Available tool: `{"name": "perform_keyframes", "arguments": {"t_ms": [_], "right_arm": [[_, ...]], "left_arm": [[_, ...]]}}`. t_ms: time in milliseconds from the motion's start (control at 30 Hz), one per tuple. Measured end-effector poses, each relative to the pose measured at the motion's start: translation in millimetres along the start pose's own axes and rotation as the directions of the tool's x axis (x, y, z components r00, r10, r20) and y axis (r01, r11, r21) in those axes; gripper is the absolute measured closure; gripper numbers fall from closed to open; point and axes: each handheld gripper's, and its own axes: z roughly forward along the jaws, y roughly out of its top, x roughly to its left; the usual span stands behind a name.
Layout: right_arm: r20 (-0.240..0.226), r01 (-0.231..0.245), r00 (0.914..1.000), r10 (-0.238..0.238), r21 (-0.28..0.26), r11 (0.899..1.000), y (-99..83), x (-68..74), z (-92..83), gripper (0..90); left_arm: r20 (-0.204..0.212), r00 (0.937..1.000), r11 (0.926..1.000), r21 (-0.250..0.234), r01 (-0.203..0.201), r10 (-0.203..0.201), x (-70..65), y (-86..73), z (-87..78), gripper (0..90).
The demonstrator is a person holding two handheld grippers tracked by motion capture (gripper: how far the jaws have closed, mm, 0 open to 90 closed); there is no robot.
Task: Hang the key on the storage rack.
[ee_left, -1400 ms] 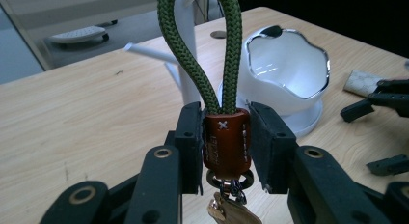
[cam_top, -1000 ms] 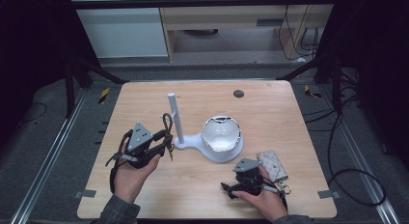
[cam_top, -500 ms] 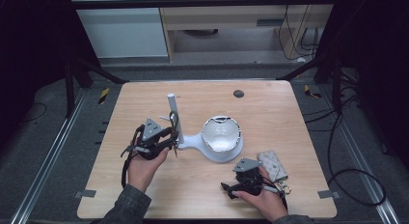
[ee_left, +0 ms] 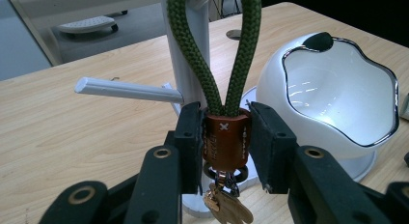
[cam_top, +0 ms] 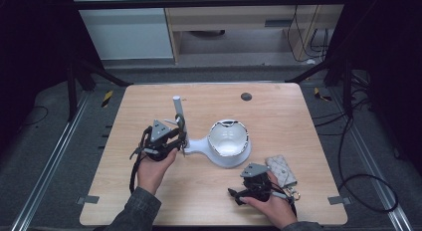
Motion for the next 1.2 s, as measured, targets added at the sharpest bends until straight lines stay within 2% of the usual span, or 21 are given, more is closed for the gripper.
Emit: {"name": "perform_keyframes", "arguments": {"t_ms": [100, 167, 267, 300, 333, 367, 467, 600, 767, 833, 967, 1033, 1133, 1200], "right_arm": [[0.0, 0.0, 1.0, 0.0, 0.0, 1.0, 0.0, 0.0, 0.0, 6.3], [0.0, 0.0, 1.0, 0.0, 0.0, 1.0, 0.0, 0.0, 0.0, 6.3], [0.0, -0.001, 1.0, 0.001, -0.001, 1.0, -0.1, 0.1, 0.0, 6.3], [0.0, -0.001, 1.0, 0.001, -0.001, 1.0, -0.1, 0.1, 0.0, 6.3], [0.0, -0.005, 1.0, 0.005, 0.001, 1.0, -0.2, 0.3, -0.3, 6.3], [0.0, -0.004, 1.0, 0.004, 0.001, 1.0, -0.2, 0.3, -0.3, 6.3], [0.001, -0.003, 1.0, 0.003, 0.0, 1.0, -0.2, 0.3, -0.2, 6.3], [0.001, -0.005, 1.0, 0.005, 0.001, 1.0, -0.3, 0.4, -0.4, 6.3], [0.002, -0.006, 1.0, 0.006, 0.001, 1.0, -0.3, 0.4, -0.4, 6.0], [0.006, -0.008, 0.9999, 0.008, 0.004, 1.0, -0.2, 0.9, -0.6, 5.7], [0.001, -0.003, 1.0, 0.003, 0.013, 1.0, 1.4, 3.1, -1.4, 6.1], [0.009, 0.007, 0.9999, -0.007, 0.015, 1.0, 4.6, 6.1, -5.1, 5.9], [0.019, 0.008, 0.9998, -0.009, 0.007, 1.0, 14.1, 6.3, -19.7, 5.5], [0.039, 0.017, 0.9991, -0.018, 0.007, 1.0, 19.0, 2.9, -28.9, 5.6]], "left_arm": [[0.002, 1.0, 1.0, 0.002, 0.004, -0.004, 0.9, 0.1, 0.9, 65.6], [0.006, 0.9998, 0.9998, 0.005, 0.021, -0.021, 2.3, 0.1, 2.7, 63.9], [0.0, 0.9995, 0.9995, 0.012, 0.03, -0.03, 2.7, -0.4, 3.4, 51.5], [-0.009, 0.9993, 0.9993, 0.007, 0.037, -0.037, 2.5, -1.0, 3.0, 51.5], [-0.013, 0.9989, 0.9989, 0.009, 0.045, -0.045, 2.2, -2.4, 2.0, 39.3], [-0.013, 0.9989, 0.9989, 0.009, 0.045, -0.045, 2.2, -2.4, 2.0, 35.1], [-0.007, 0.9994, 0.9979, 0.054, 0.035, -0.035, 1.9, -7.5, 0.1, 22.2], [-0.014, 0.9991, 0.9971, 0.065, 0.041, -0.04, 2.0, -12.9, -3.2, 13.2], [-0.021, 0.9989, 0.9953, 0.087, 0.043, -0.042, 8.1, -21.3, -8.7, 9.1], [-0.031, 0.9985, 0.9947, 0.091, 0.048, -0.045, 14.2, -29.2, -12.5, 8.7], [-0.024, 0.9989, 0.9936, 0.105, 0.042, -0.04, 20.4, -41.0, -17.3, 6.7], [-0.018, 0.9992, 0.9931, 0.111, 0.038, -0.036, 24.5, -50.6, -20.4, 6.4], [-0.022, 0.9993, 0.9884, 0.148, 0.031, -0.028, 34.3, -69.8, -23.0, 5.1], [-0.026, 0.9984, 0.9862, 0.156, 0.054, -0.051, 39.9, -77.0, -23.4, 5.1]]}}
